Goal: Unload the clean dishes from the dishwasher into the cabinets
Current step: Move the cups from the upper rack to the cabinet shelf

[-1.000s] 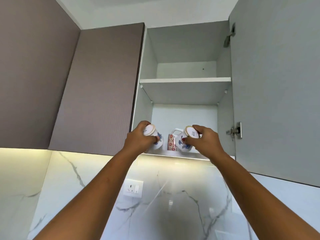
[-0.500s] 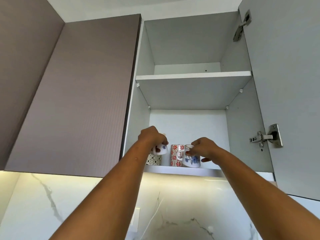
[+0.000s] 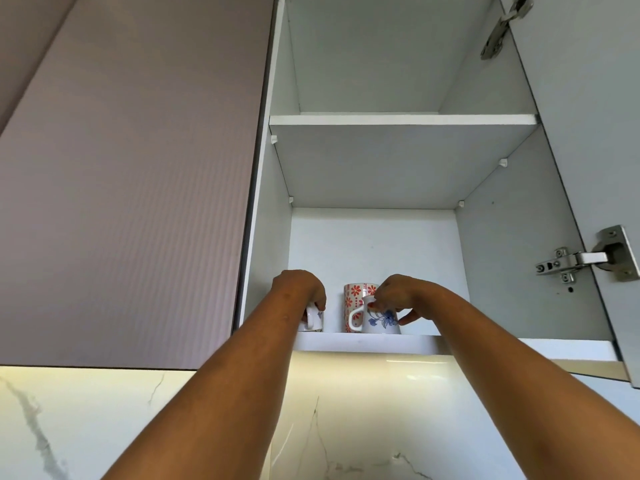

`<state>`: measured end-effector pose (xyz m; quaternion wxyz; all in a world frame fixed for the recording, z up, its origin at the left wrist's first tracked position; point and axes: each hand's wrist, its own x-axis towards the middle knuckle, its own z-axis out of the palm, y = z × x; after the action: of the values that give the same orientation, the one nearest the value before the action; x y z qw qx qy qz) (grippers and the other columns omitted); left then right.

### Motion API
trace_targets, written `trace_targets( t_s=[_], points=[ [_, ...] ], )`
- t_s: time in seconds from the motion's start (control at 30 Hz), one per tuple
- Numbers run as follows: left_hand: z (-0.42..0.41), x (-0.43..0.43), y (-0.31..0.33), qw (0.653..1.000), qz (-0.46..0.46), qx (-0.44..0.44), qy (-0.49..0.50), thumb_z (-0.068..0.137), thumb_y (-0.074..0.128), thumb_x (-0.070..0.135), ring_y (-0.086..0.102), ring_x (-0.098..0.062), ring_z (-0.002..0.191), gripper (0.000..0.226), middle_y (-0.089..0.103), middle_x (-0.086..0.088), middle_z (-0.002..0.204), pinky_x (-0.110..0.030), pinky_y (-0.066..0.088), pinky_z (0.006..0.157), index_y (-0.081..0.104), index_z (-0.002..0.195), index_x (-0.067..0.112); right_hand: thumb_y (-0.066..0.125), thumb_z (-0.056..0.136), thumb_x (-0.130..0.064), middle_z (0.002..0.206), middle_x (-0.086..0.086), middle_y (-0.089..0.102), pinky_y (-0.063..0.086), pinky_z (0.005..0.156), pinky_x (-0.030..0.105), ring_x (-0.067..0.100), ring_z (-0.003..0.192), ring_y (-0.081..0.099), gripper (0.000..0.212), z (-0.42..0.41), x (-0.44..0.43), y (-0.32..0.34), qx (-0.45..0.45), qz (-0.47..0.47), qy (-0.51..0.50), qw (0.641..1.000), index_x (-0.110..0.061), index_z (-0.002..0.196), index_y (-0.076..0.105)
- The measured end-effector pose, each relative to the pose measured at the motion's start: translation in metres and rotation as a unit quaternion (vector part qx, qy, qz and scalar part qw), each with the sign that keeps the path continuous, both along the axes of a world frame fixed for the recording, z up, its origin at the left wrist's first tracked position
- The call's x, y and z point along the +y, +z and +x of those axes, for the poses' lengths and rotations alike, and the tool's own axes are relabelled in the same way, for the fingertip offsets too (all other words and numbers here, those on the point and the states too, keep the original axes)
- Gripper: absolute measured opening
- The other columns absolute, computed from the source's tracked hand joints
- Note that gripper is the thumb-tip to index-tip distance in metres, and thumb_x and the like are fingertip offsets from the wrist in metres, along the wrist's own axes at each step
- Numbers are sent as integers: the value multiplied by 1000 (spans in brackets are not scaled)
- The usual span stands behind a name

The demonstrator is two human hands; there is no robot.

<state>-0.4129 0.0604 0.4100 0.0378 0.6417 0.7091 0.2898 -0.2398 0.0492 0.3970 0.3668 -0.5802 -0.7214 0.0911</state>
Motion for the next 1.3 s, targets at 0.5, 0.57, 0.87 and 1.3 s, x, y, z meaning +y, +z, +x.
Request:
trace_targets(
  t_s=[0.5, 0.57, 0.87, 1.3],
  points=[
    [-17, -22, 12, 993, -59, -98, -20, 89, 35, 1, 63, -41, 92, 33, 57, -24, 93, -46, 49, 96, 38, 120, -10, 57, 88, -11, 113, 8, 62, 51, 85, 33, 20, 94, 55, 41, -6, 12, -7, -24, 27, 21, 999, -12, 129, 52],
    [-17, -23, 12, 993, -98, -64, -17, 94, 38, 3, 59, -38, 110, 35, 57, -27, 117, -42, 43, 104, 38, 124, -16, 57, 88, -11, 104, 7, 66, 52, 81, 32, 20, 88, 55, 35, -6, 13, -8, -29, 40, 19, 999, -9, 122, 56],
    [-16, -26, -1, 988, 29, 144, 46, 90, 59, 38, 62, -24, 106, 50, 60, -8, 115, -29, 49, 88, 51, 125, 4, 71, 81, -16, 104, 7, 58, 48, 68, 28, 23, 86, 57, 38, -3, 11, -13, -58, 97, 13, 994, -11, 111, 48],
    [-23, 3, -15, 974, 143, 169, 40, 83, 67, 39, 61, -25, 88, 43, 47, -3, 69, -26, 39, 66, 62, 107, 4, 73, 78, -1, 87, 8, 59, 52, 66, 29, 20, 70, 57, 51, -11, 9, -12, -23, 31, 61, 997, 0, 121, 46]
  ],
)
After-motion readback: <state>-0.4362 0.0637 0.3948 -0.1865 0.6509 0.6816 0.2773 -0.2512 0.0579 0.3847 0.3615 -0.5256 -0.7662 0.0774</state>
